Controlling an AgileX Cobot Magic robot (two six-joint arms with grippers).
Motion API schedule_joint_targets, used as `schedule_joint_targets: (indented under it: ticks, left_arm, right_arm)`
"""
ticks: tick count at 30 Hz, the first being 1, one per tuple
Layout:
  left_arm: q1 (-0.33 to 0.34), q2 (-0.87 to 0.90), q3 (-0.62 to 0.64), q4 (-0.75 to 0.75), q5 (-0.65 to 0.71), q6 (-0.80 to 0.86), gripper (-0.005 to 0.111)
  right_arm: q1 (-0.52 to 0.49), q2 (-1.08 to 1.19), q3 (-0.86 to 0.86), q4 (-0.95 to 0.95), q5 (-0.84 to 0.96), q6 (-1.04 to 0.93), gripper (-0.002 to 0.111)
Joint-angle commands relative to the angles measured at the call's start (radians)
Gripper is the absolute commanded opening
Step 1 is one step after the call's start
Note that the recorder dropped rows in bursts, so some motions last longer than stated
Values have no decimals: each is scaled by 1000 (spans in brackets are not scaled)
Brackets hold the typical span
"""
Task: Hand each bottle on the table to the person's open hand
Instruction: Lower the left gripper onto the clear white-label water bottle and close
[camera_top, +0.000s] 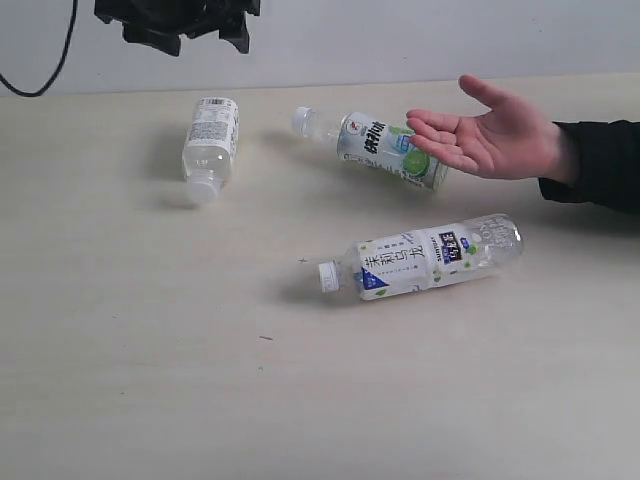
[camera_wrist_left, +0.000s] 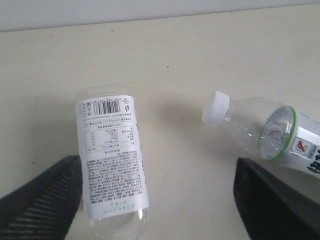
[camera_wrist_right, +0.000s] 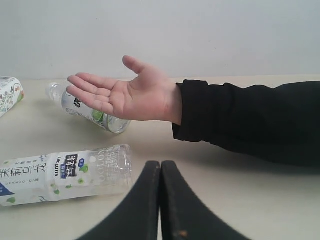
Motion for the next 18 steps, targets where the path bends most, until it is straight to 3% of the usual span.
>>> schedule_joint_targets:
  ticks: [1, 18]
  left_arm:
    - [11, 96, -90, 0, 18, -4, 79]
    - [52, 290, -118, 68, -20, -57, 79]
  right_arm:
    - [-4, -6, 5, -1, -2, 0, 0]
    - [-4, -6, 5, -1, -2, 0, 0]
